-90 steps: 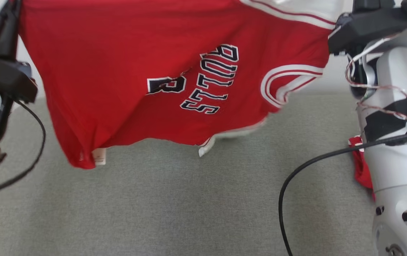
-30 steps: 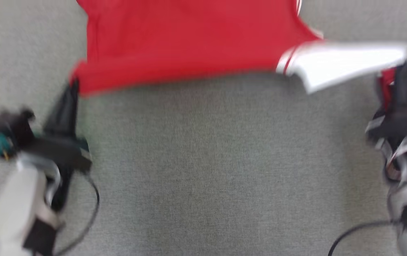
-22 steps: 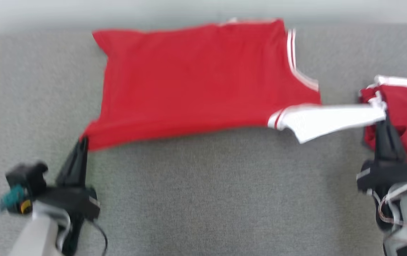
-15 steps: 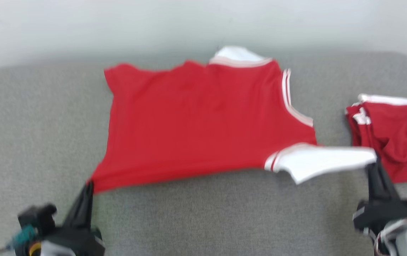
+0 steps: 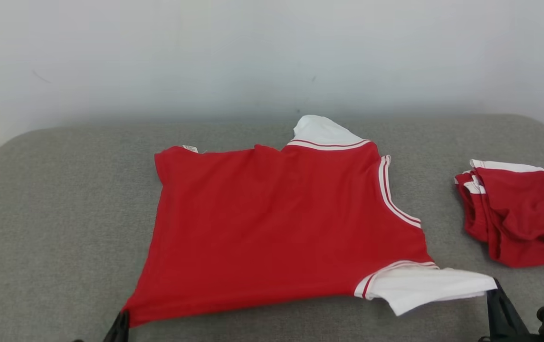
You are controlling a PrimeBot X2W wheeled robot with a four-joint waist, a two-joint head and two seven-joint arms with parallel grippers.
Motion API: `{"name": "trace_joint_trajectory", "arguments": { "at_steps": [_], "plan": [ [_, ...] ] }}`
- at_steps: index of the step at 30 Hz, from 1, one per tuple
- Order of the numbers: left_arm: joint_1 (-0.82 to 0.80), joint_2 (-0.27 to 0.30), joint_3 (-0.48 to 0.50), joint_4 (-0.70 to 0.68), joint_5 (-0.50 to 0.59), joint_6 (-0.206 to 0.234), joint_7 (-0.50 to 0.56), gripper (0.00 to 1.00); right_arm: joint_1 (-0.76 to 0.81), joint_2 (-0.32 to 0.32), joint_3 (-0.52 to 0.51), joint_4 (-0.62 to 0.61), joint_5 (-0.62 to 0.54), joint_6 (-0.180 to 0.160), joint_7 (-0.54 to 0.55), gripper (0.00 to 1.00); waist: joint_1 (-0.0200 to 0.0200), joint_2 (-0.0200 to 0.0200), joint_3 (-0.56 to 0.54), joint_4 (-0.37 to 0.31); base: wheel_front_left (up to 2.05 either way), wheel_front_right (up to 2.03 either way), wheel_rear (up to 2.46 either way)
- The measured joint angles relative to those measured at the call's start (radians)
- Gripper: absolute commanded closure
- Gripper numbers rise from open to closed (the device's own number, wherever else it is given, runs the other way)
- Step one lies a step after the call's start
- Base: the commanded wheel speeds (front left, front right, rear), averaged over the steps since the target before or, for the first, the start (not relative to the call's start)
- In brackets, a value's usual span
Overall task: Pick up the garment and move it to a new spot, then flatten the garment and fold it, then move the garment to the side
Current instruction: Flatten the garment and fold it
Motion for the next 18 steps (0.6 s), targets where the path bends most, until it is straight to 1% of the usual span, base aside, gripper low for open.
{"name": "trace_joint_trajectory", "arguments": {
  "at_steps": [5,12,18],
  "plan": [
    [0.043,-0.022,0.035,-0.016,0.016,0.0,0.0,1.0,0.033,0.006,-0.025,-0.019,-0.007,0.0,0.0,1.0,0.0,0.0,-0.011,0.026,0.0,0.0,0.0],
    [0.063,-0.03,0.057,-0.026,0.029,0.0,0.0,1.0,0.066,0.007,-0.039,-0.037,-0.023,0.0,0.0,1.0,0.0,0.0001,-0.014,0.05,0.0,0.0,0.0],
    [0.06,-0.032,0.054,-0.035,0.031,0.0,0.0,1.0,0.067,0.01,-0.016,-0.055,-0.032,0.0,0.0,1.0,0.0,0.0002,-0.009,0.064,0.0,0.0,0.0]
  ]
}}
